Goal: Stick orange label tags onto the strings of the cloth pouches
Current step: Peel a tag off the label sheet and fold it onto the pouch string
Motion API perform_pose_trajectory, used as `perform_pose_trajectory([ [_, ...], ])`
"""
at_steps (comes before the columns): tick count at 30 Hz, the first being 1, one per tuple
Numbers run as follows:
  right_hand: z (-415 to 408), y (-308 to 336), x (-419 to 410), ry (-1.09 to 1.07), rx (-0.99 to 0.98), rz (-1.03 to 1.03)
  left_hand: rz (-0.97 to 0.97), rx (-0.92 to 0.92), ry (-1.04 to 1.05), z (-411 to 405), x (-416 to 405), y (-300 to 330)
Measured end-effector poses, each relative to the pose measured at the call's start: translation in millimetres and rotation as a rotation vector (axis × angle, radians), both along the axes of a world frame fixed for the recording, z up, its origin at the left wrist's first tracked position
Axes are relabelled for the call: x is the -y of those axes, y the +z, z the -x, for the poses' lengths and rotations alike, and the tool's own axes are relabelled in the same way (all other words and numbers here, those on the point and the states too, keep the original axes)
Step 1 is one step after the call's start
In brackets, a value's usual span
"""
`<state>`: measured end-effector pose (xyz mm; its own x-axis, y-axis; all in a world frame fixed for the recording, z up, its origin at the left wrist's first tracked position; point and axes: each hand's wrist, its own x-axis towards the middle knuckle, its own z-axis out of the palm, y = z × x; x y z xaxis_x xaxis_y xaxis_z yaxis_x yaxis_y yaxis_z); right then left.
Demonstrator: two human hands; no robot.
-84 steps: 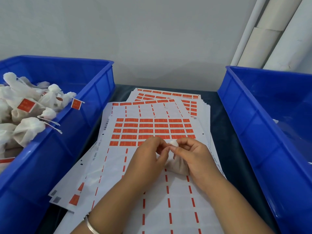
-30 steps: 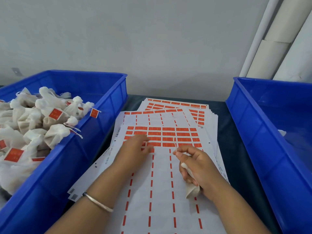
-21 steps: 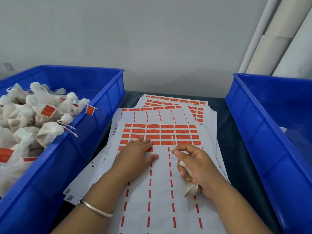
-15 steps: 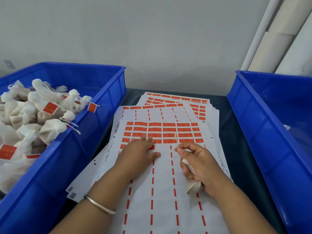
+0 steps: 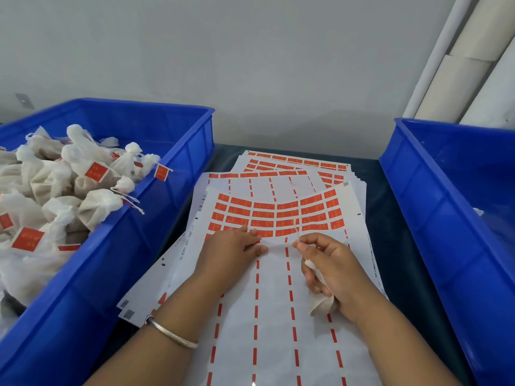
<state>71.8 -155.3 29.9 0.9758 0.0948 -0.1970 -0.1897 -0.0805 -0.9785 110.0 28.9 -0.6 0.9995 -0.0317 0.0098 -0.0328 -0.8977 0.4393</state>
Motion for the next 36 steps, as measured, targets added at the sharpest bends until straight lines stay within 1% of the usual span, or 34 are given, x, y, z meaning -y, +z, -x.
perform_pose_trajectory([
  [8, 0, -1, 0, -0.007, -0.004, -0.010, 0.000, 0.059, -0.012, 1, -1, -2],
  [16, 1, 2, 0, 0.008, -0.001, -0.018, 0.025, 0.120, 0.023, 3, 1, -5],
  [21, 4, 4, 0, 0.019, 0.001, -0.066, 0.128, 0.139, 0.098, 2, 0, -5],
  [24, 5, 5, 0, -0.027, 0.026, -0.099, 0.157, 0.140, 0.131, 1, 0, -5],
  [29, 5, 7, 4, -0.094, 0.064, -0.144, 0.286, 0.144, 0.266, -1, -2, -1],
  [32, 5, 12, 5, -0.089, 0.100, -0.188, 0.350, 0.209, 0.346, 1, -3, 4],
  [36, 6, 14, 6, -0.082, 0.161, -0.196, 0.380, 0.360, 0.363, 4, -1, 14],
])
